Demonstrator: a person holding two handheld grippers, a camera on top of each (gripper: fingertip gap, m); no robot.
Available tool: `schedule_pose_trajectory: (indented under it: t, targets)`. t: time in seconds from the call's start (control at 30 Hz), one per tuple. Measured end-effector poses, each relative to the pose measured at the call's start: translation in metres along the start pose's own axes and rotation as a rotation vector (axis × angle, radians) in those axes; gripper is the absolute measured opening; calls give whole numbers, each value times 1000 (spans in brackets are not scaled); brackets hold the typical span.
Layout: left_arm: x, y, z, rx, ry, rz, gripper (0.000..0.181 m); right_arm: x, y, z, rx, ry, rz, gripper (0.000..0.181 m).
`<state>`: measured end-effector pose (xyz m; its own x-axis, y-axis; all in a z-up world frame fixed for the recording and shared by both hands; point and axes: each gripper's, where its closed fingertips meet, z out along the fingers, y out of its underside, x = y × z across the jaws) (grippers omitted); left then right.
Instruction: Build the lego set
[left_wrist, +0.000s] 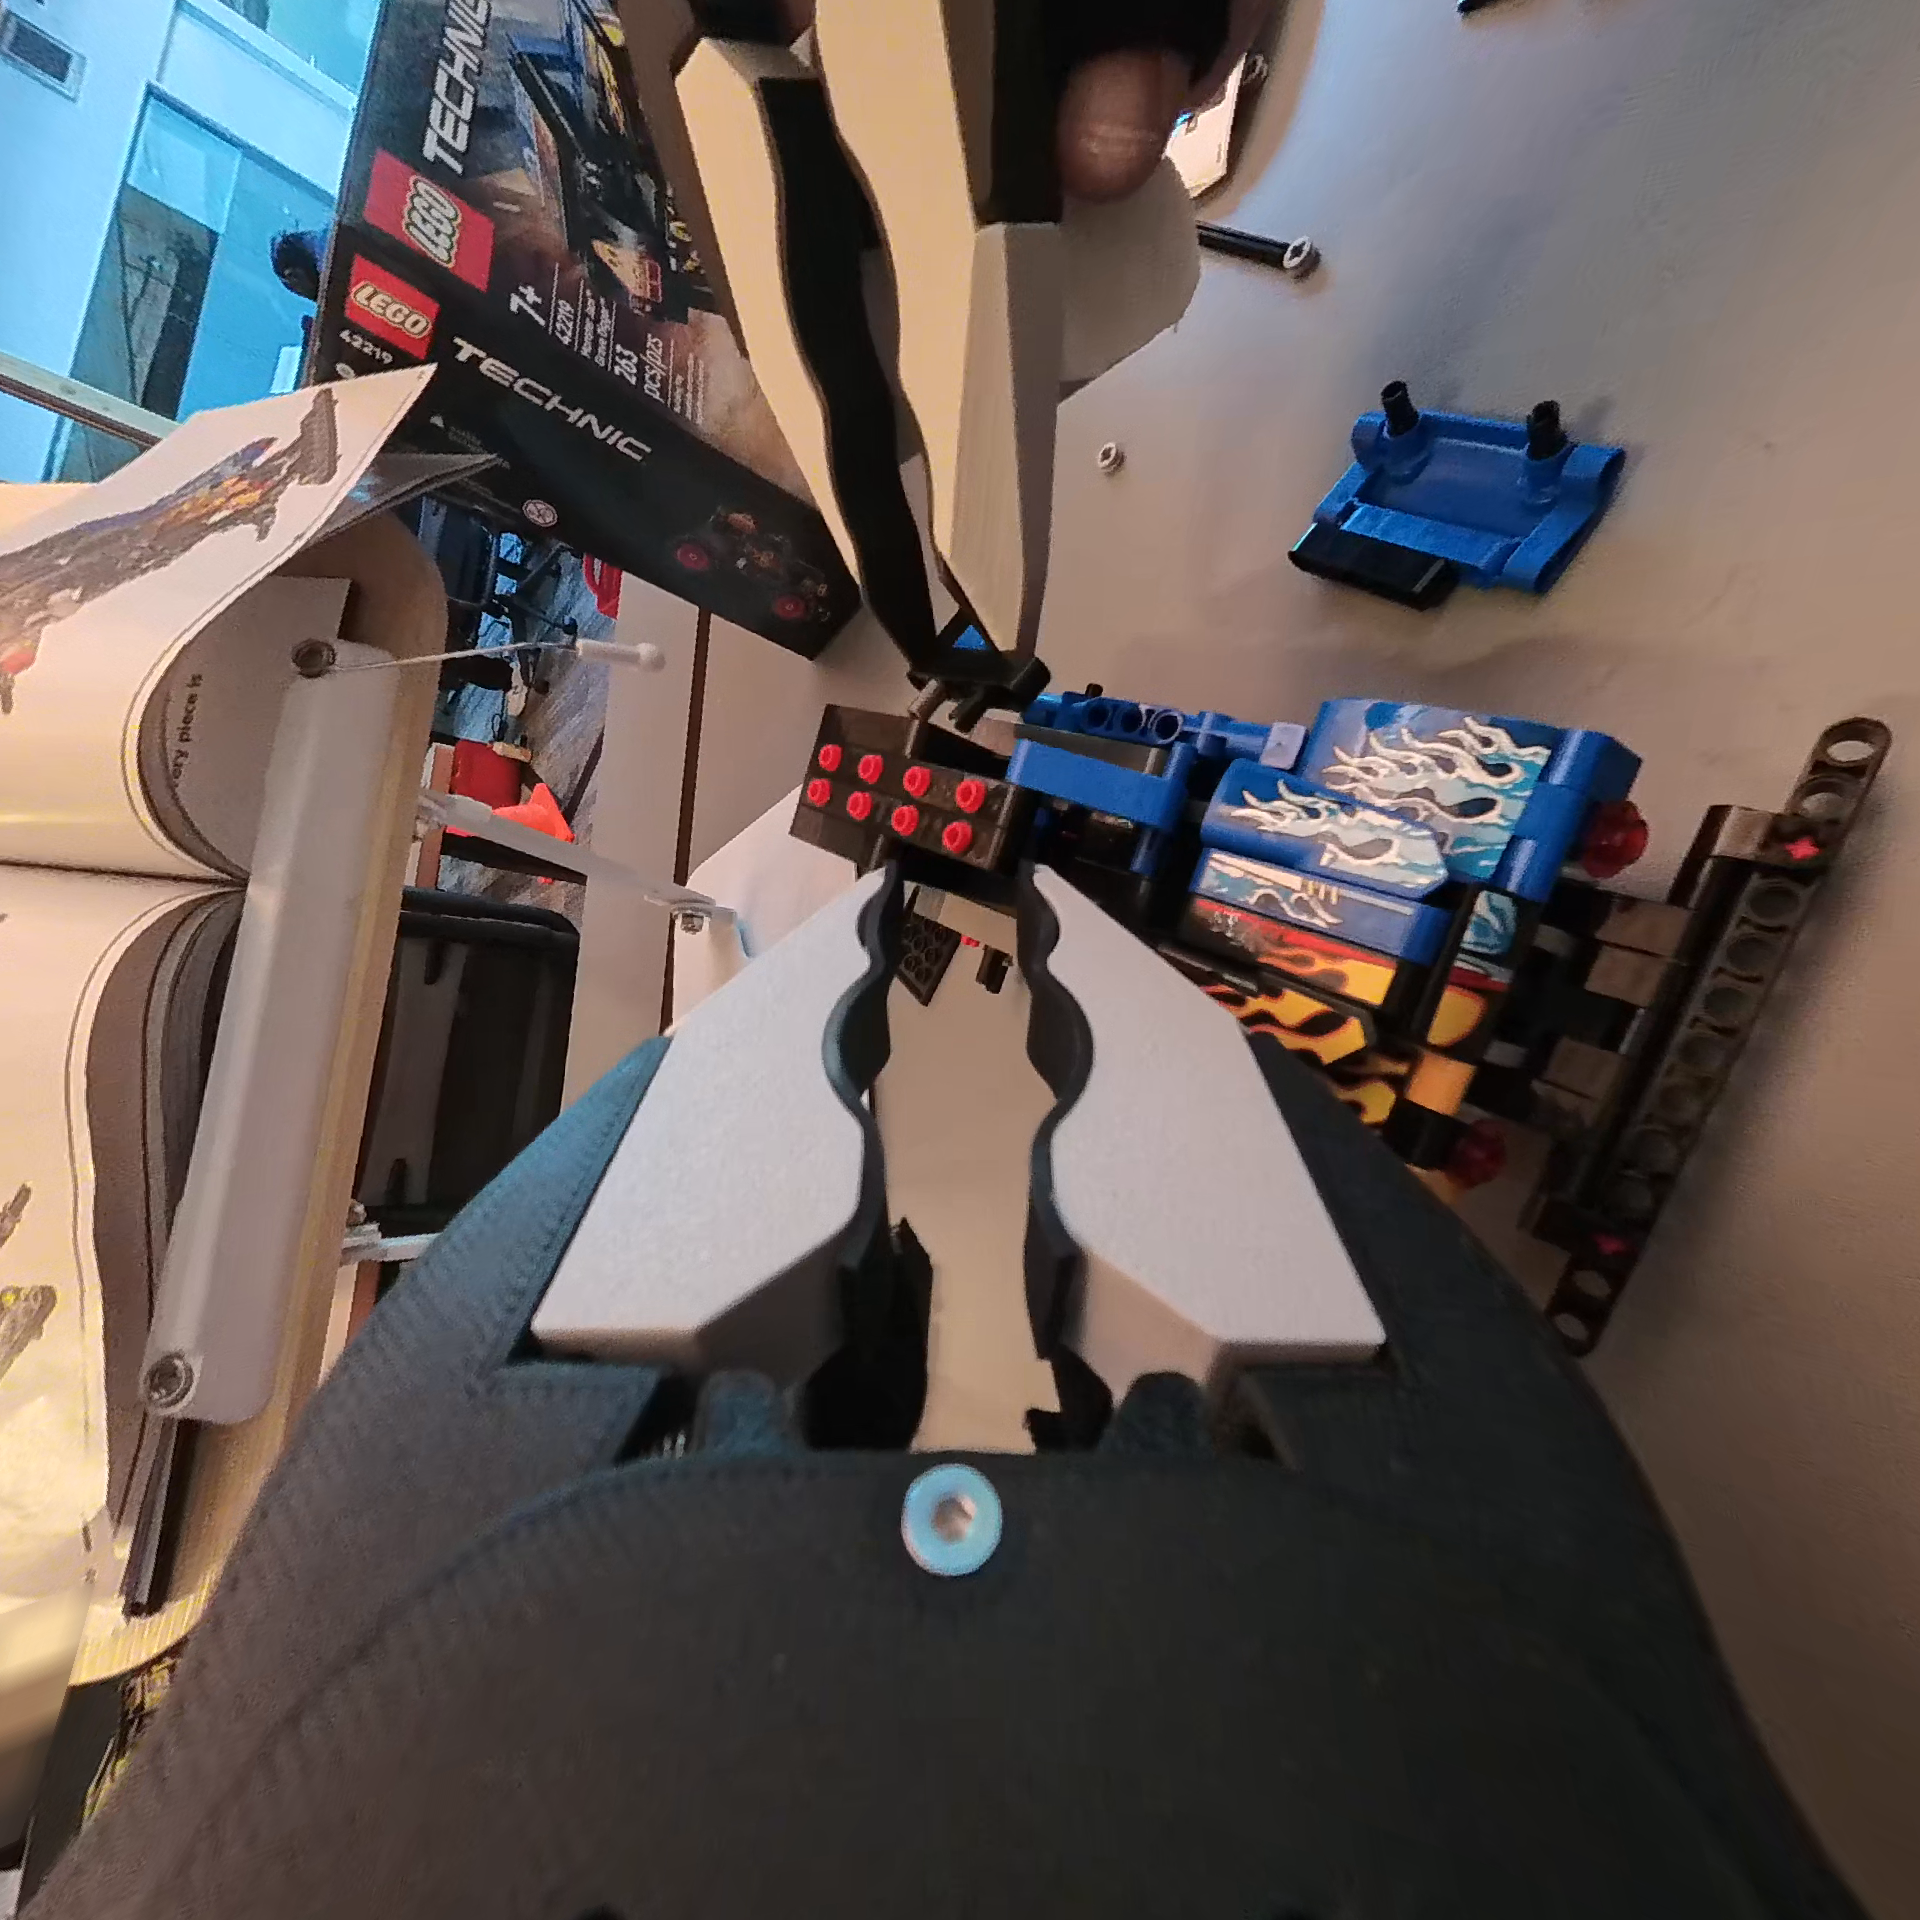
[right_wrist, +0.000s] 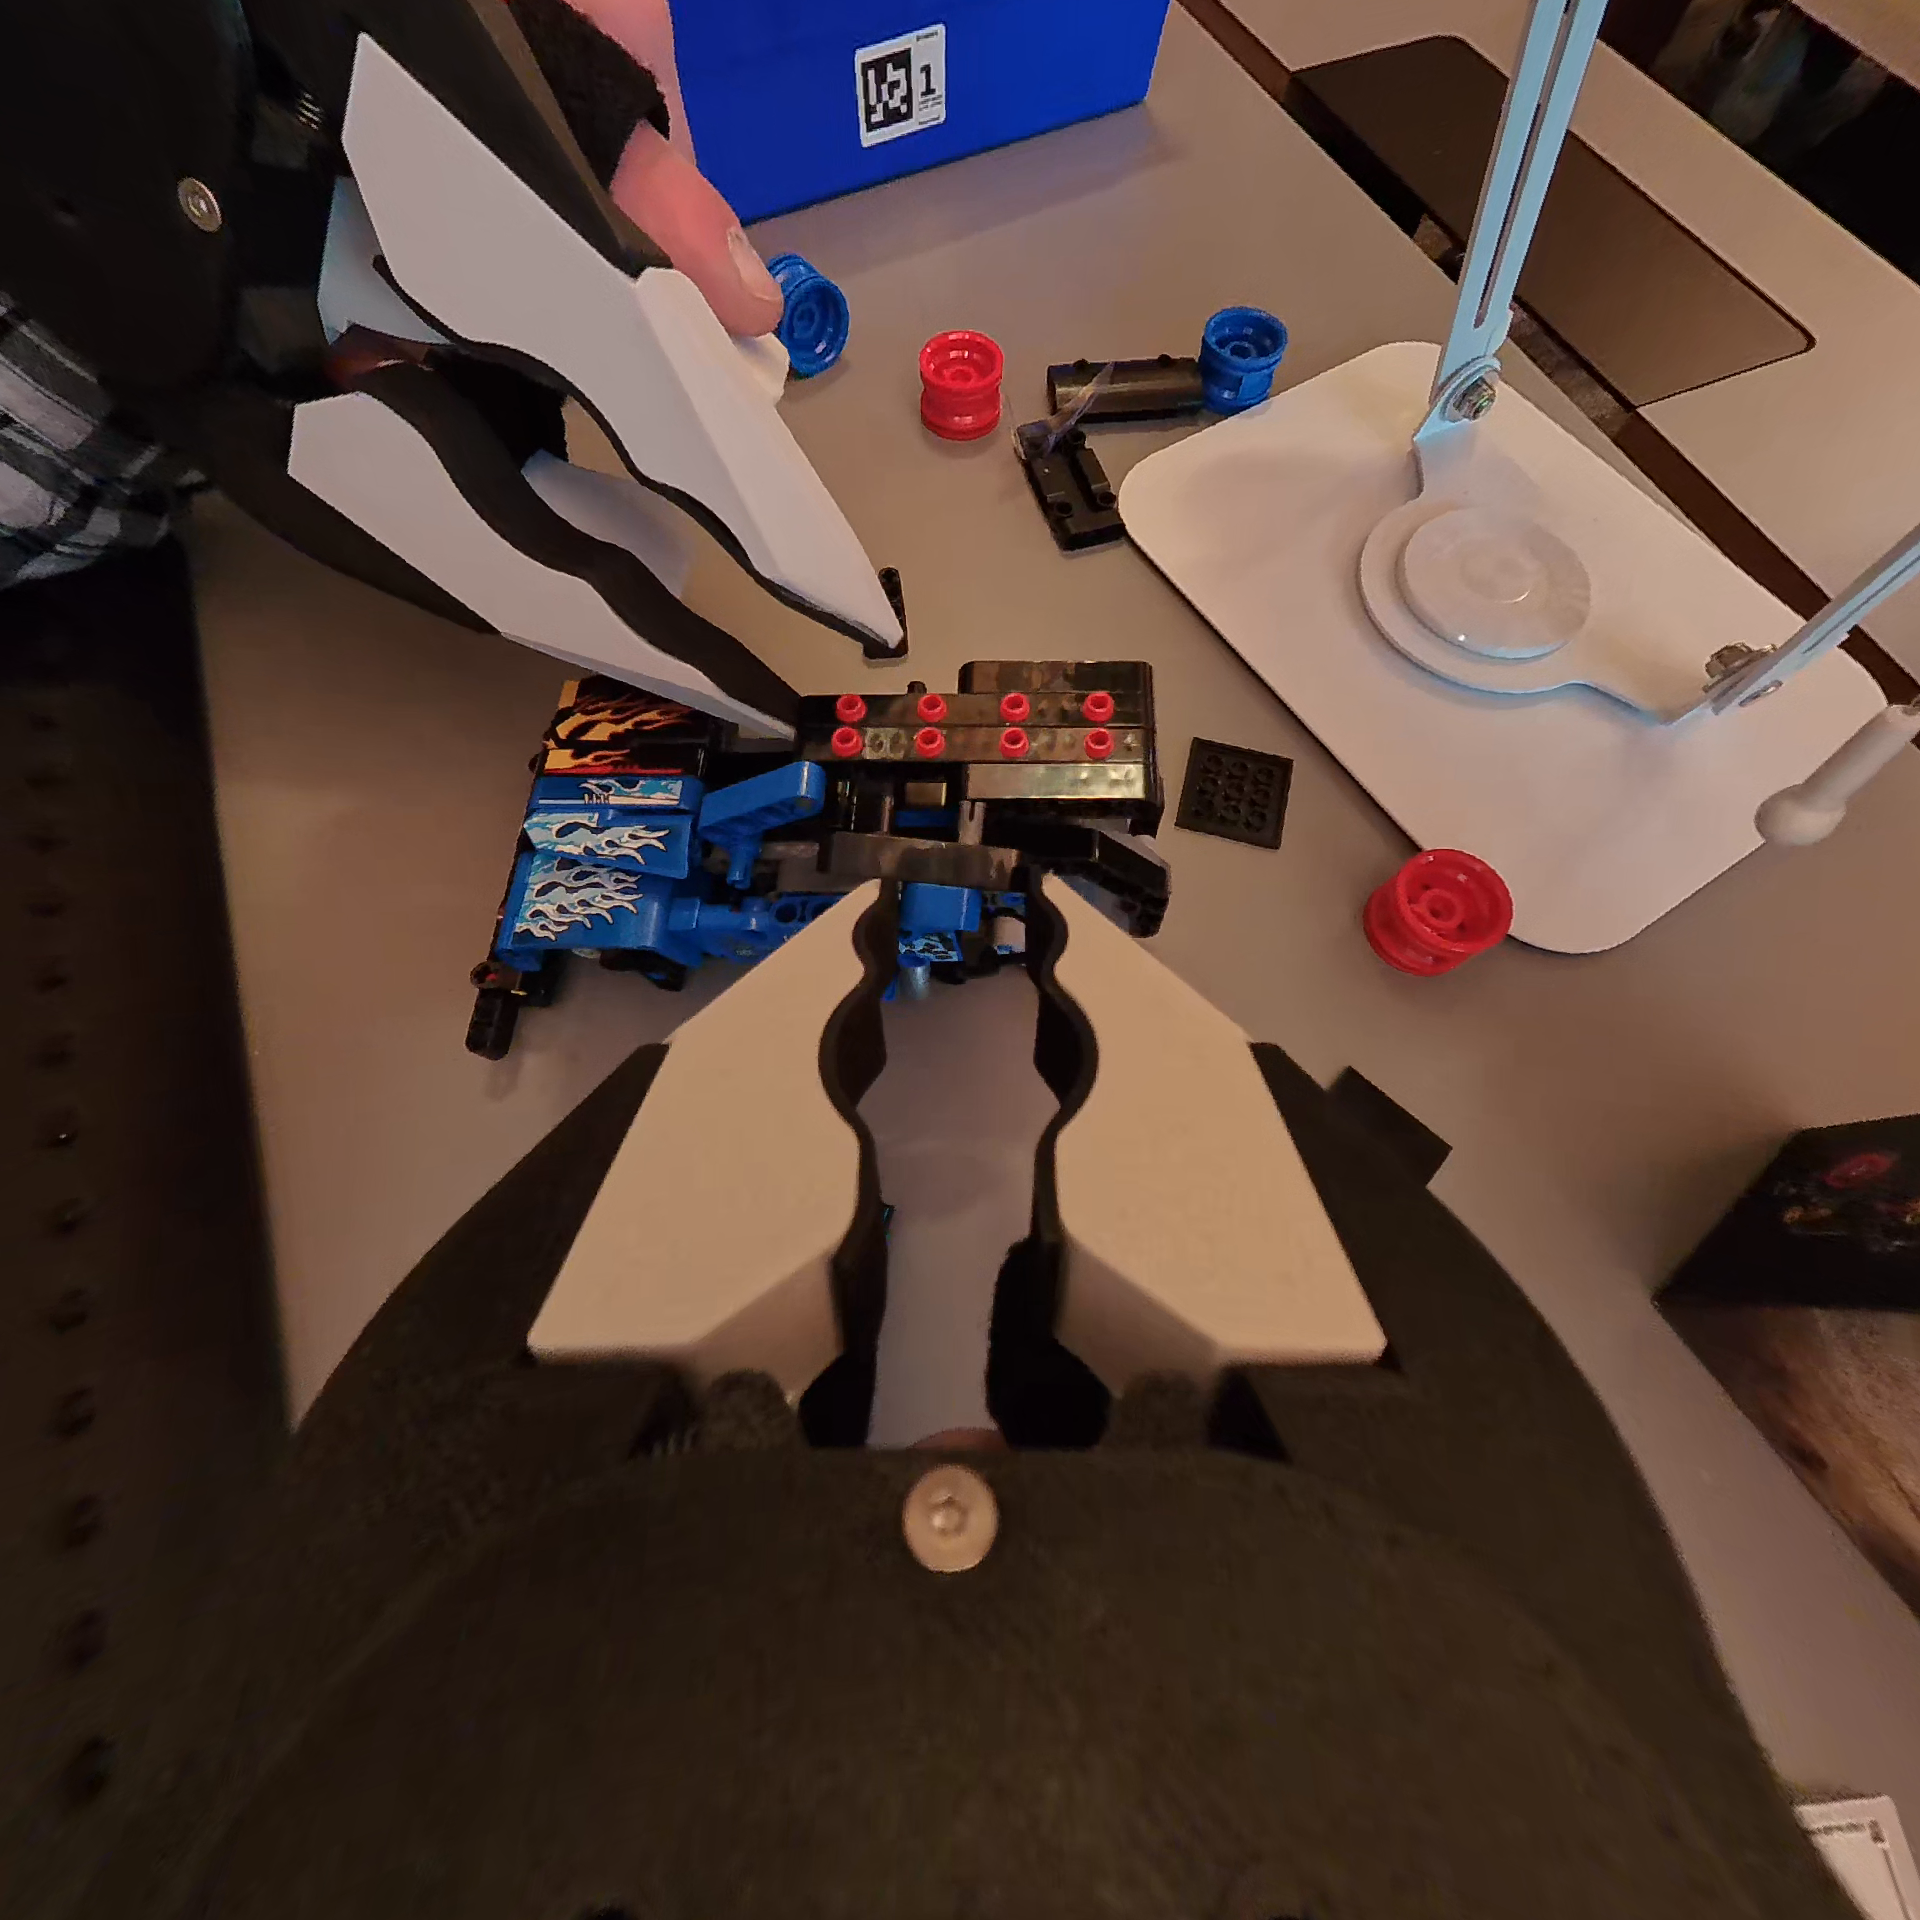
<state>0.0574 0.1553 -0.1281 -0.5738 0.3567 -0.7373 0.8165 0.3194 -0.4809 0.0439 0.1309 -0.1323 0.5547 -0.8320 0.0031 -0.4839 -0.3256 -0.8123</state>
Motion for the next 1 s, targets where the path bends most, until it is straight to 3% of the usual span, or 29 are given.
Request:
schedule_pose_trajectory:
  t: [0.63, 0.77, 1.0]
  targets:
    - [-6, -3, -15, 57, -2, -47, 27, -5, -5, -4, 22, -14, -1, 22]
    - [-12, -19, -27, 173, 40, -203, 27, -6, -12, -9, 22, 55, -100, 22]
    - [-14, -35, -29, 322, 197, -552, 27, -19, -39, -19, 49, 264, -431, 22]
